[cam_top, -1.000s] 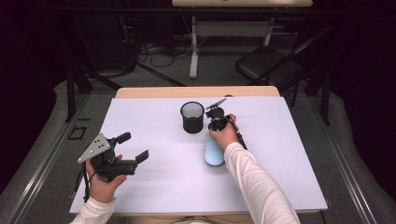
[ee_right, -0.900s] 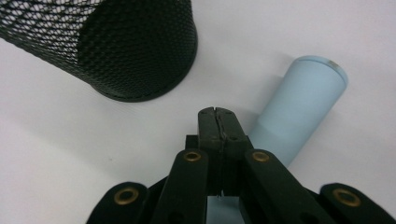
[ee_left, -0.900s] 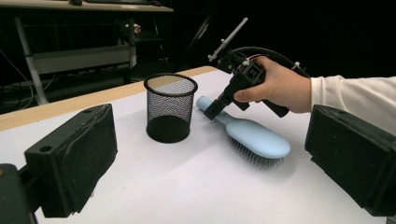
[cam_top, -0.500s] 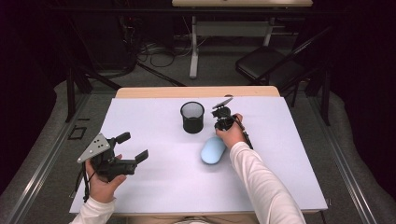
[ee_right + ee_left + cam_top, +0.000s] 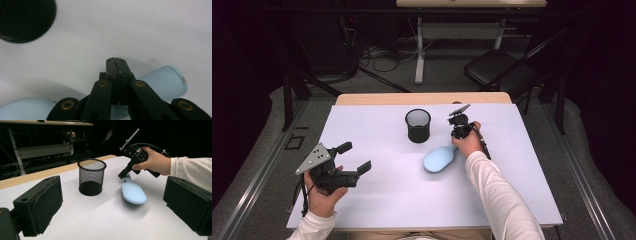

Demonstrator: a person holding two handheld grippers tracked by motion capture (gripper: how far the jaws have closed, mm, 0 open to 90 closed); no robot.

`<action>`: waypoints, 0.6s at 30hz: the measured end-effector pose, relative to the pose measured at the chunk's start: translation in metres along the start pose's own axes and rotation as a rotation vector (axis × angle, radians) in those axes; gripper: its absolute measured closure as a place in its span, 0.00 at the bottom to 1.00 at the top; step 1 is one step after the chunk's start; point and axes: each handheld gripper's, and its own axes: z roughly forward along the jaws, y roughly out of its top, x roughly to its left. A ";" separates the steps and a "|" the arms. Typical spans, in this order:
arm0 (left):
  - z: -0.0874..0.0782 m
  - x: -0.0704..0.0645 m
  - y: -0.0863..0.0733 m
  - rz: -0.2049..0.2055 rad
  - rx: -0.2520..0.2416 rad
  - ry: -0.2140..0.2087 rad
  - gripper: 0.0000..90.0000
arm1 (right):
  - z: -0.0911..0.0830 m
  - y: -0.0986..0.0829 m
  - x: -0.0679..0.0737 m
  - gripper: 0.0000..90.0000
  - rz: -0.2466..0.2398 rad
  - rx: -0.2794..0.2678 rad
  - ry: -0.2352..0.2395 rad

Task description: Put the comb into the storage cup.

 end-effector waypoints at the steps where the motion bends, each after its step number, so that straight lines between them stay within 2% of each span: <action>1: 0.000 0.000 0.000 -0.001 -0.002 -0.001 0.03 | 0.001 -0.001 -0.002 1.00 0.002 -0.013 0.002; 2: 0.000 0.000 0.000 -0.001 -0.003 0.000 0.03 | -0.001 0.000 -0.004 1.00 -0.004 0.025 -0.015; 3: 0.000 0.000 0.000 -0.002 -0.003 0.000 0.03 | 0.001 -0.003 -0.008 1.00 0.005 -0.010 0.001; 7: 0.000 0.000 0.000 0.000 -0.003 -0.001 0.03 | -0.002 -0.006 -0.013 1.00 0.013 0.013 -0.006; 9: 0.000 0.000 0.000 0.000 -0.001 0.002 0.03 | -0.001 -0.008 -0.015 1.00 0.015 -0.006 0.003; 11: 0.000 0.000 0.000 -0.002 -0.004 0.002 0.03 | -0.004 -0.011 -0.018 1.00 0.010 0.017 0.003; 15: 0.000 -0.001 0.000 0.000 0.001 0.003 0.03 | -0.007 -0.016 -0.021 1.00 0.002 0.021 0.006; 16: 0.000 -0.001 0.000 0.002 0.002 0.004 0.03 | -0.007 -0.018 -0.022 1.00 0.009 0.002 0.015; 18: 0.000 -0.001 0.000 0.000 0.002 0.004 0.03 | -0.010 -0.021 -0.024 1.00 0.005 0.018 0.019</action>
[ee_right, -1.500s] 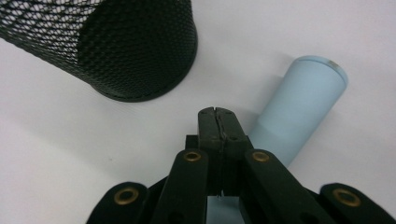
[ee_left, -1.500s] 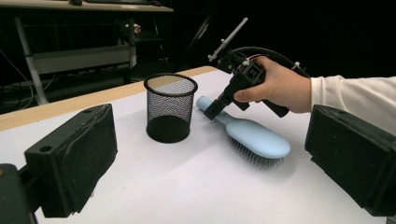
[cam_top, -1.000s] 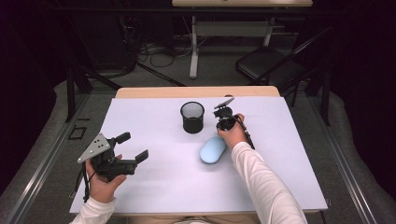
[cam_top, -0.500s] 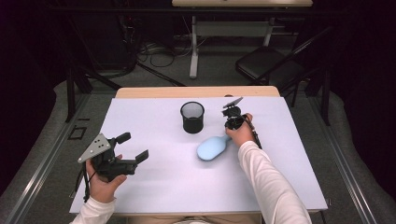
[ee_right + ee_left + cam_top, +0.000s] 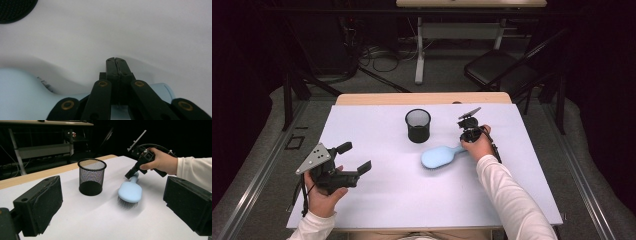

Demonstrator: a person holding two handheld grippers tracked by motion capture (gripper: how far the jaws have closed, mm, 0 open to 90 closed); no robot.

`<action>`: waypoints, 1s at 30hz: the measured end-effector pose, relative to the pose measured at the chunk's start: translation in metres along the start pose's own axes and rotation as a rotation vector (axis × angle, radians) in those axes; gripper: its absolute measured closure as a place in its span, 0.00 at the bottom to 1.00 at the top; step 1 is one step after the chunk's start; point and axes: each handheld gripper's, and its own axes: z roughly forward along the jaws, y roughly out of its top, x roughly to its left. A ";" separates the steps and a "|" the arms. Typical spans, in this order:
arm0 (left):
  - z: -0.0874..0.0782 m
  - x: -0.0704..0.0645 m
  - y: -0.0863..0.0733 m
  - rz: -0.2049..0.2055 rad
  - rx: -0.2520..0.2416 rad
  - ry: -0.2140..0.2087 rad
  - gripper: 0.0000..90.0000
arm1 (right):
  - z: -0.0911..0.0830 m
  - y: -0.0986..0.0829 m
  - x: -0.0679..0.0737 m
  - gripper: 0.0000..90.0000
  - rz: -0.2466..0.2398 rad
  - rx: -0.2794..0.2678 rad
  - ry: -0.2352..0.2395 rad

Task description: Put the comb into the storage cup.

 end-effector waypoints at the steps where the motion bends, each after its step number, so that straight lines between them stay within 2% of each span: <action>1: 0.000 0.000 0.000 0.000 0.000 0.001 0.03 | -0.001 -0.002 -0.001 1.00 0.002 -0.004 0.008; 15: 0.002 -0.001 0.000 0.002 0.007 -0.003 0.03 | -0.019 -0.032 -0.008 1.00 -0.023 -0.005 0.059; 30: 0.001 -0.001 0.000 0.000 -0.001 -0.004 0.03 | -0.031 -0.058 0.002 1.00 -0.075 0.010 0.102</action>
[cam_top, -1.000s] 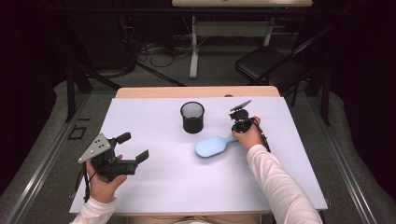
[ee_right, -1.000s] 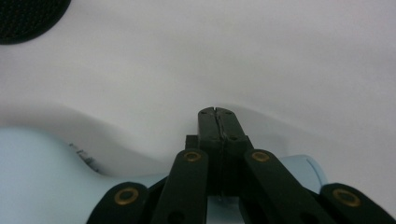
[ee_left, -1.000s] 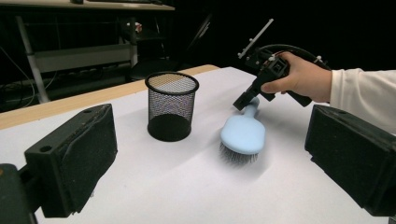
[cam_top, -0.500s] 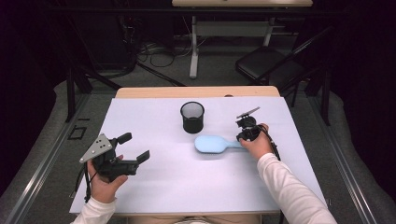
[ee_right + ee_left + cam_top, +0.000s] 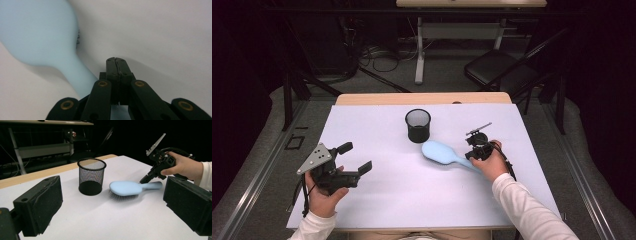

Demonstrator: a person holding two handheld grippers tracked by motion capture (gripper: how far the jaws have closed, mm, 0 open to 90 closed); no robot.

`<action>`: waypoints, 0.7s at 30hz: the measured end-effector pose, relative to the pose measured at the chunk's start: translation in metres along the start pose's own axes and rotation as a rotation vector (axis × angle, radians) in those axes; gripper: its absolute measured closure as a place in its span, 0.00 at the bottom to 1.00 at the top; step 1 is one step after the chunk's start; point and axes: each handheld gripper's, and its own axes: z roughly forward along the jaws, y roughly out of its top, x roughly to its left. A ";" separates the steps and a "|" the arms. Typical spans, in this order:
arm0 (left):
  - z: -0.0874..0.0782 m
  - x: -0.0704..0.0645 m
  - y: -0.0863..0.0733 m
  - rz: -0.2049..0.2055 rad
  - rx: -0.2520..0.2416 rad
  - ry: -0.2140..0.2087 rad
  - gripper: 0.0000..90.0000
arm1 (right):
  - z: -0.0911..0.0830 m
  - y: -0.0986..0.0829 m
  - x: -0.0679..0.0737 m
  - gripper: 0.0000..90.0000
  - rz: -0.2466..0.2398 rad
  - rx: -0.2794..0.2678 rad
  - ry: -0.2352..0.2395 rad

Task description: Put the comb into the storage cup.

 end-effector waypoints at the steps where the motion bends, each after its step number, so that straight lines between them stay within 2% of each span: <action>1: 0.000 0.000 0.000 0.000 0.001 0.000 0.03 | 0.000 0.000 0.000 1.00 0.000 0.000 0.000; 5: 0.000 0.000 0.000 0.000 0.005 0.004 0.03 | -0.002 -0.007 0.003 1.00 -0.016 -0.003 0.014; 10: 0.000 0.000 0.000 -0.001 0.005 0.005 0.03 | -0.002 -0.013 0.005 1.00 -0.003 -0.008 0.022; 12: 0.000 0.000 0.000 -0.002 0.002 0.003 0.03 | -0.003 -0.015 0.006 1.00 -0.015 -0.004 0.025; 16: 0.000 0.000 0.000 -0.002 0.003 0.004 0.03 | -0.005 -0.020 0.009 1.00 -0.017 -0.006 0.030; 17: 0.000 0.000 0.000 -0.003 0.002 0.006 0.03 | -0.005 -0.022 0.010 1.00 -0.007 -0.021 0.037; 21: 0.000 0.000 0.000 -0.005 0.000 0.007 0.03 | -0.007 -0.024 0.010 1.00 -0.017 -0.013 0.044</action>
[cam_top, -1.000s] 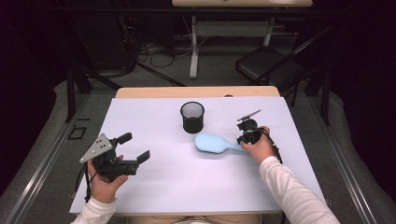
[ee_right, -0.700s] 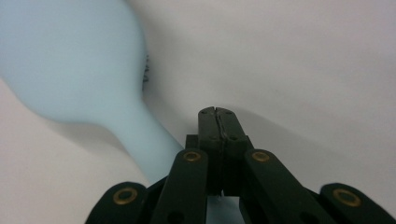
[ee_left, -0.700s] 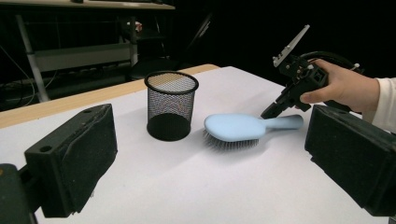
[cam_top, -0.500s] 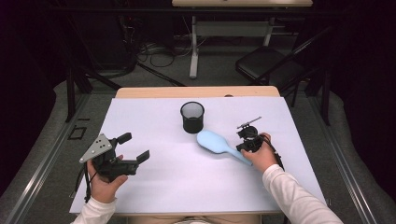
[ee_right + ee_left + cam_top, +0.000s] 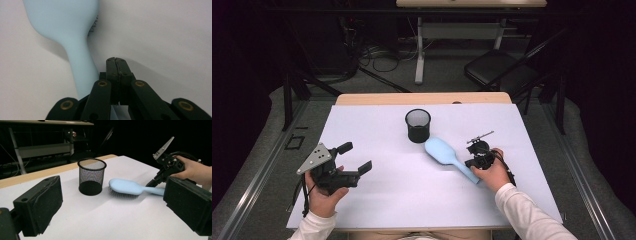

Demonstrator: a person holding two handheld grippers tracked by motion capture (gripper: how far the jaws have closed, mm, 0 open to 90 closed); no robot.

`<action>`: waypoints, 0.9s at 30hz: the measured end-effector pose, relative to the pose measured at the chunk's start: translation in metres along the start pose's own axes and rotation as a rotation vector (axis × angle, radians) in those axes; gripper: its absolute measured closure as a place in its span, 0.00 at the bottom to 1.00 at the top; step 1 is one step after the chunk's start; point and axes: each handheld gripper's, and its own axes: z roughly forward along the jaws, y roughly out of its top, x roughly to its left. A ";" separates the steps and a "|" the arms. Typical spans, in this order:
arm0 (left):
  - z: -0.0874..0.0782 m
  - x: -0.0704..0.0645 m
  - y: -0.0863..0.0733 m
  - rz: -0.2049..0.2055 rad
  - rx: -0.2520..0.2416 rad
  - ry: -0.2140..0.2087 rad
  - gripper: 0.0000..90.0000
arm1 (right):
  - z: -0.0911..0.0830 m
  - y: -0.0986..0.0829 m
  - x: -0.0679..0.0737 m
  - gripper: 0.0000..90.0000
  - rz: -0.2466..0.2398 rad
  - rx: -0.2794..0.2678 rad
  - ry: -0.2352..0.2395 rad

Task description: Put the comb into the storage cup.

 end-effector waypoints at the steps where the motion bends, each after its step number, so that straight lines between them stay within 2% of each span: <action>1: 0.000 0.000 0.000 0.000 0.002 -0.001 0.03 | 0.000 -0.001 0.001 1.00 0.005 -0.002 0.000; 8: 0.000 0.001 0.000 0.004 0.002 -0.001 0.03 | -0.004 -0.005 0.000 0.97 0.011 -0.025 -0.001; 11: 0.000 0.000 0.000 0.002 0.002 -0.001 0.03 | -0.007 -0.007 -0.001 0.94 0.015 -0.061 0.006; 19: 0.000 0.000 0.000 0.005 0.003 -0.003 0.03 | -0.014 -0.008 -0.001 0.92 0.019 -0.107 0.014; 27: 0.000 0.001 0.000 0.001 0.001 0.000 0.03 | -0.019 -0.009 -0.001 0.87 0.018 -0.128 0.017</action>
